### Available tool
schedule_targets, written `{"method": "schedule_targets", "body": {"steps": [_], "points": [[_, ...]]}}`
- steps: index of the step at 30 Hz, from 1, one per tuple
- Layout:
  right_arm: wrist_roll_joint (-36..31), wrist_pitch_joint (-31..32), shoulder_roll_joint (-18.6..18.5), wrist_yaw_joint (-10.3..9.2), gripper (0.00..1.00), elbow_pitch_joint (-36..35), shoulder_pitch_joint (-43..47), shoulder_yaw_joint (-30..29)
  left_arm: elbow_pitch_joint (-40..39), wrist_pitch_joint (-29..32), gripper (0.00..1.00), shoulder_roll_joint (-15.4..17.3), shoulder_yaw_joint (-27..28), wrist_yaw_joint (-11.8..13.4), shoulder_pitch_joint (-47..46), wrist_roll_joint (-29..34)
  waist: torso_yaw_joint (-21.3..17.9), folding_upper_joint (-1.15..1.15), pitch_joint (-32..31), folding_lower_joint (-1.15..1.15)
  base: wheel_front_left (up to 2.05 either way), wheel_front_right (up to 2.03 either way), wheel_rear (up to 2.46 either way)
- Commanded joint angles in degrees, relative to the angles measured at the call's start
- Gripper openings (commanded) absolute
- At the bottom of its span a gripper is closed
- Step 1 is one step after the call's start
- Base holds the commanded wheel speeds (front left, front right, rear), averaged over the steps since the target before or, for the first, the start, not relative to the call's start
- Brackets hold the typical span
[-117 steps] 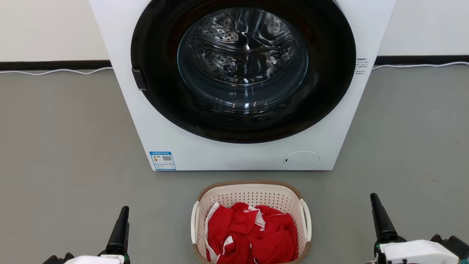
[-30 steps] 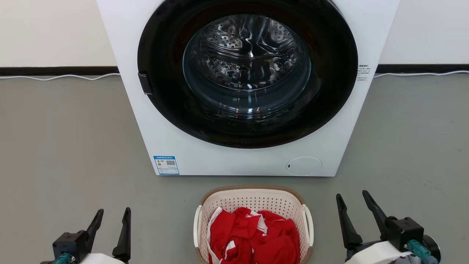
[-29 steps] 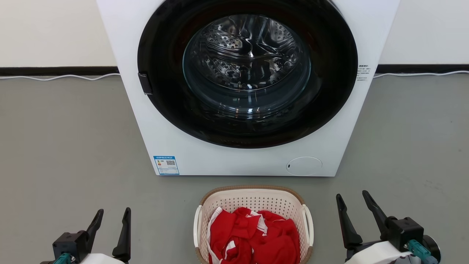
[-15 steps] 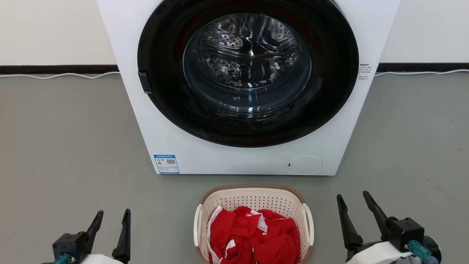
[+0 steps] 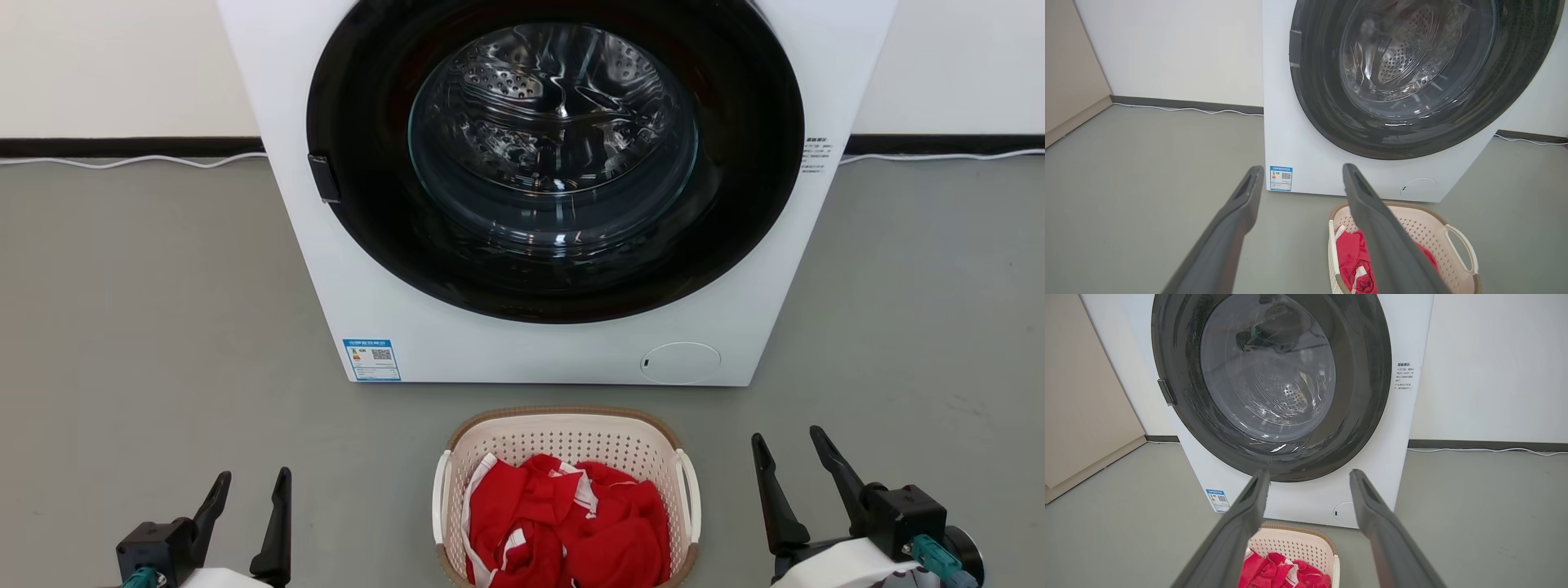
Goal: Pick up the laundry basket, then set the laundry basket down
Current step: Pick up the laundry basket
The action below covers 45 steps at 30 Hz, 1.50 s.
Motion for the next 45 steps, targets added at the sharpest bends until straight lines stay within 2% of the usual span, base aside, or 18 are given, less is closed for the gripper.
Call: {"method": "schedule_targets", "body": {"steps": [1, 17, 35, 45], "points": [[-0.11, -0.84, -0.54, 0.0, 1.0, -1.17, -1.94, 1.36, -1.22, -0.62, 1.0, 1.03, 1.8, -0.09, -2.02, -0.53, -0.04, 0.0, 0.16, 0.0, 0.0, 0.0, 0.0], [0.77, -0.84, -0.54, 0.0, 1.0, -1.11, -3.44, 2.54, -1.21, -0.62, 1.0, 2.14, 1.23, -0.09, -3.0, -2.59, -0.62, 0.0, 3.67, 0.0, 0.0, 0.0, 0.0], [1.01, -0.84, -0.54, 0.0, 1.0, -1.89, -11.82, 3.11, -3.04, -0.62, 1.0, 6.07, -1.99, -0.09, -11.26, -9.17, -0.75, 0.0, 17.82, 0.0, 0.0, 0.0, 0.0], [-0.01, -0.84, -0.54, 0.0, 1.0, -0.33, -17.52, 2.58, -2.44, -0.62, 1.0, 9.2, -6.59, -0.09, -17.41, -12.44, -0.49, 0.0, 26.13, 0.0, 0.0, 0.0, 0.0]]}}
